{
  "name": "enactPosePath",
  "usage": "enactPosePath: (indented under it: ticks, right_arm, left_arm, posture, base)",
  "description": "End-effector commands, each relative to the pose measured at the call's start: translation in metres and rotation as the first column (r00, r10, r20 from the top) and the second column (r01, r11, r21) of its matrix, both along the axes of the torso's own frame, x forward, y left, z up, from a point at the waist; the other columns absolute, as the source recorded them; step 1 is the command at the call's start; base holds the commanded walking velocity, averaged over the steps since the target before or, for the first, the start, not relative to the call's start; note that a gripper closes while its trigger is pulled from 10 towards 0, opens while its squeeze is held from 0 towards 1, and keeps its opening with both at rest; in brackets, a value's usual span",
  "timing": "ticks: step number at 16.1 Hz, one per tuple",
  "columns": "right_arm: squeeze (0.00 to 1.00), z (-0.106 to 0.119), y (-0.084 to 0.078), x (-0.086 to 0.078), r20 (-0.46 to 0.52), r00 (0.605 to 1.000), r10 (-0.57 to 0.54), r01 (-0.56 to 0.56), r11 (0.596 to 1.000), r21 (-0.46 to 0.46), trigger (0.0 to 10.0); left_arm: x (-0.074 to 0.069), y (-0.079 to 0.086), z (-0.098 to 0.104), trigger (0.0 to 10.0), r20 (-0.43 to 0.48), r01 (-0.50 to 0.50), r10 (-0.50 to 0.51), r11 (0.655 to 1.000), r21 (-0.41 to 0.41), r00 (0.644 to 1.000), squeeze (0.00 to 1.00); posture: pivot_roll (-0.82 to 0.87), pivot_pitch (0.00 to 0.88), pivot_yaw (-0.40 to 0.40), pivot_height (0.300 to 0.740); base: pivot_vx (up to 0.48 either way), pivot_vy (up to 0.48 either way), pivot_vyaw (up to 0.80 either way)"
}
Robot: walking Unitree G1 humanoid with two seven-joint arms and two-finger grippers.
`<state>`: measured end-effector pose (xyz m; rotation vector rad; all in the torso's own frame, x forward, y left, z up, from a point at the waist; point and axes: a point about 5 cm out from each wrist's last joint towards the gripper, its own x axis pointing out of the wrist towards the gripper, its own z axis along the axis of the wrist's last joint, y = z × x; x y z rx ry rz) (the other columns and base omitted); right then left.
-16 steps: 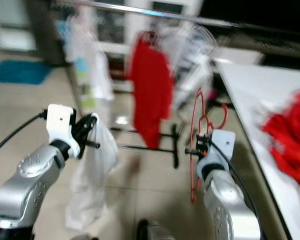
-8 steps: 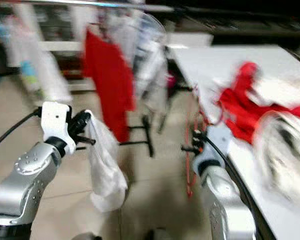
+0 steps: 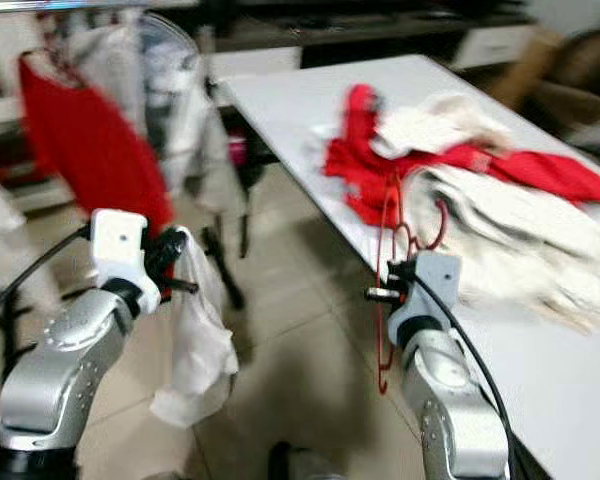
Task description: Hang hanger
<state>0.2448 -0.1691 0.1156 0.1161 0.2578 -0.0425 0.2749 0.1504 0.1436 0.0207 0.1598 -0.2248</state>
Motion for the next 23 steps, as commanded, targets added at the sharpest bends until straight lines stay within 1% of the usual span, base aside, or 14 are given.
enactPosePath:
  ticks: [1, 3, 4, 7, 11, 12, 13, 14, 16, 17, 19, 20, 22, 23]
  right_arm:
    - [0.00, 0.006, -0.005, 0.000, 0.034, 0.999, -0.016, 0.017, 1.000, -0.012, 10.0]
    - [0.00, 0.003, -0.006, -0.003, 0.009, 1.000, -0.016, 0.016, 0.999, 0.036, 10.0]
    - [0.00, 0.000, -0.003, -0.003, -0.010, 1.000, 0.002, -0.002, 0.999, 0.048, 10.0]
    - [0.00, 0.004, 0.008, 0.003, 0.012, 1.000, 0.004, -0.006, 0.991, 0.134, 10.0]
    - [0.00, 0.004, 0.005, 0.003, 0.002, 1.000, 0.014, -0.014, 0.995, 0.102, 10.0]
    - [0.00, 0.004, 0.004, 0.003, 0.000, 1.000, 0.016, -0.016, 0.999, 0.048, 10.0]
    - [0.00, 0.000, -0.004, -0.001, -0.014, 1.000, -0.001, 0.000, 0.994, -0.114, 10.0]
    - [0.00, -0.002, -0.007, -0.003, -0.029, 0.999, -0.028, 0.025, 0.995, -0.095, 10.0]
    - [0.00, -0.003, -0.008, -0.004, -0.022, 0.999, -0.036, 0.035, 0.998, -0.049, 10.0]
    - [0.00, 0.000, -0.008, -0.003, 0.008, 0.998, -0.057, 0.057, 0.998, -0.013, 10.0]
    - [0.00, 0.000, -0.005, -0.005, 0.022, 0.998, -0.061, 0.061, 0.998, 0.022, 10.0]
    - [0.00, 0.000, -0.003, -0.008, 0.028, 0.997, -0.068, 0.067, 0.998, 0.009, 10.0]
    - [0.00, 0.003, -0.005, -0.009, 0.060, 0.993, -0.101, 0.103, 0.994, -0.032, 10.0]
    - [0.00, 0.006, -0.001, -0.009, 0.076, 0.994, -0.074, 0.073, 0.997, 0.012, 10.0]
  left_arm:
    - [0.005, -0.006, 0.008, 10.0, 0.038, 0.029, -0.029, 1.000, 0.001, 0.999, 0.00]
    - [0.005, -0.009, 0.008, 10.0, 0.037, 0.039, -0.039, 0.999, -0.004, 0.999, 0.00]
    - [0.003, -0.008, 0.007, 10.0, 0.035, 0.042, -0.042, 0.999, 0.013, 0.999, 0.00]
    - [-0.001, -0.001, 0.008, 10.0, 0.036, 0.015, -0.015, 1.000, 0.011, 0.999, 0.00]
    - [-0.002, -0.002, 0.005, 10.0, 0.030, 0.016, -0.016, 1.000, 0.012, 0.999, 0.00]
    - [-0.002, -0.003, 0.005, 10.0, 0.029, 0.023, -0.024, 1.000, 0.013, 0.999, 0.00]
    - [0.000, -0.006, 0.004, 10.0, 0.029, 0.031, -0.032, 0.999, 0.016, 0.999, 0.00]
    - [0.000, -0.007, 0.003, 10.0, 0.029, 0.033, -0.034, 0.999, 0.020, 0.999, 0.00]
    - [0.000, -0.010, 0.003, 10.0, 0.036, 0.051, -0.052, 0.997, 0.051, 0.998, 0.00]
    - [0.001, -0.013, 0.005, 10.0, 0.048, 0.078, -0.082, 0.993, 0.084, 0.996, 0.00]
    - [0.002, -0.015, 0.007, 10.0, 0.060, 0.098, -0.103, 0.992, 0.079, 0.993, 0.00]
    - [0.005, -0.013, 0.011, 10.0, 0.069, 0.108, -0.112, 0.993, 0.051, 0.991, 0.00]
    - [0.008, -0.010, 0.013, 10.0, 0.072, 0.116, -0.118, 0.993, 0.038, 0.990, 0.00]
    - [0.013, -0.008, 0.014, 10.0, 0.072, 0.121, -0.125, 0.991, 0.051, 0.990, 0.00]
  posture:
    - [0.05, 0.048, -0.071, 0.740]
    - [0.06, 0.049, -0.076, 0.740]
    - [0.07, 0.050, -0.082, 0.740]
    - [0.09, 0.056, -0.098, 0.740]
    - [0.07, 0.054, -0.088, 0.740]
    - [0.06, 0.053, -0.086, 0.740]
    - [0.05, 0.054, -0.084, 0.740]
    - [0.05, 0.053, -0.086, 0.740]
    - [0.06, 0.051, -0.087, 0.740]
    - [0.06, 0.053, -0.076, 0.740]
    - [0.06, 0.048, -0.041, 0.740]
    - [0.05, 0.042, -0.022, 0.740]
    - [0.03, 0.036, -0.004, 0.740]
    - [0.03, 0.031, 0.000, 0.740]
  base:
    - [0.000, 0.000, -0.80]
    - [0.000, 0.000, -0.80]
    - [0.000, 0.000, -0.80]
    - [0.000, 0.000, -0.80]
    - [0.000, 0.000, -0.80]
    - [0.000, 0.000, -0.80]
    - [0.000, 0.000, -0.80]
    - [0.000, 0.000, -0.80]
    - [0.000, 0.000, -0.80]
    - [0.000, 0.000, -0.80]
    - [0.000, 0.000, -0.80]
    - [0.000, 0.000, -0.80]
    - [0.000, 0.000, -0.80]
    - [0.000, 0.315, -0.80]
